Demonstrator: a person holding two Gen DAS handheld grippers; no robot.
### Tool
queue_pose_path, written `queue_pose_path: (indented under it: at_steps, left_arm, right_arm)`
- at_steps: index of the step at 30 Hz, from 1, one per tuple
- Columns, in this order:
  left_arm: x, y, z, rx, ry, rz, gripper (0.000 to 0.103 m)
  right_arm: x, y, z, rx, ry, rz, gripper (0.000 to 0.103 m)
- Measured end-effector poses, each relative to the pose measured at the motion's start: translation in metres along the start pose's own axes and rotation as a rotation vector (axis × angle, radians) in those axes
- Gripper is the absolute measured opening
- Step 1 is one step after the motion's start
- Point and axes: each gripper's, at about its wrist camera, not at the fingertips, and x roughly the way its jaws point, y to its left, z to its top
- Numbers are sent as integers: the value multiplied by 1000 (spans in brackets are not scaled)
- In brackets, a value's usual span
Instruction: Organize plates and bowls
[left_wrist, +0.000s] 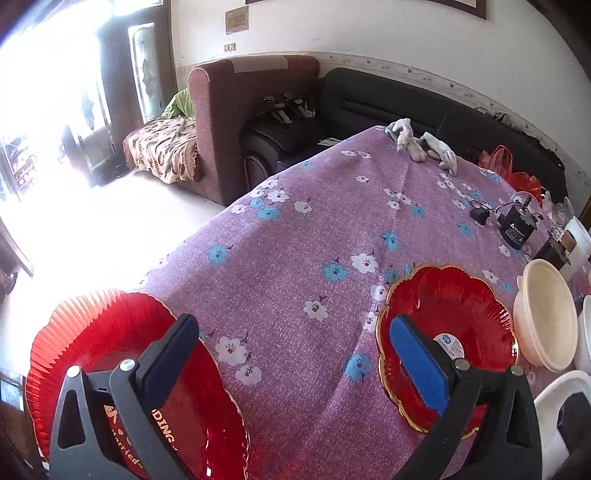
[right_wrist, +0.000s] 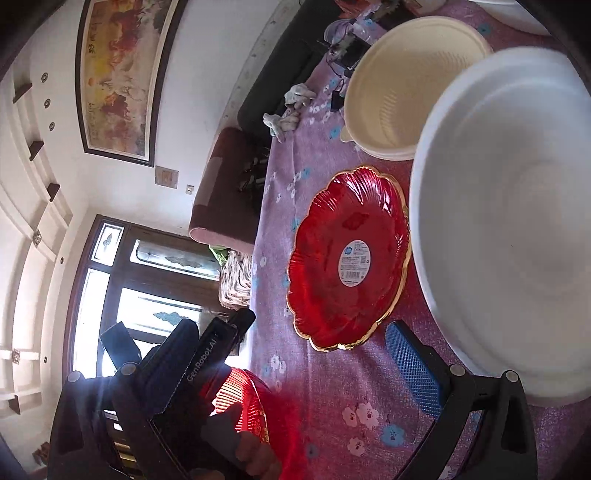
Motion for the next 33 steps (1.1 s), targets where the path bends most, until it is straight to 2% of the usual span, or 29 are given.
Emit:
queue_pose_path:
  at_steps: [5, 9, 14, 16, 18, 23, 29, 33]
  left_arm:
    - [11, -1, 4, -29, 16, 10, 103]
    - [6, 5, 2, -35, -9, 18, 103]
    - [2, 11, 4, -52, -23, 19, 103]
    - [2, 12, 4, -60, -18, 13, 103]
    - [4, 10, 5, -56, -12, 12, 103]
    - [6, 1, 5, -29, 13, -19, 103]
    - [16, -7, 12, 3, 100, -83, 103]
    - [15, -12, 8, 65, 88, -76, 103]
  right_arm:
    - [8, -7, 1, 32, 17, -4, 103]
    - [-2, 0, 0, 20, 10, 73, 103]
    - [0, 15, -10, -20, 38, 102, 103]
    - [6, 12, -10, -24, 52, 50, 103]
    - [9, -1, -8, 23, 47, 6, 103]
    - [0, -12, 10, 27, -49, -113, 103]
    - [7, -23, 33, 56, -41, -182, 103]
    - [14, -22, 44, 55, -37, -196, 100]
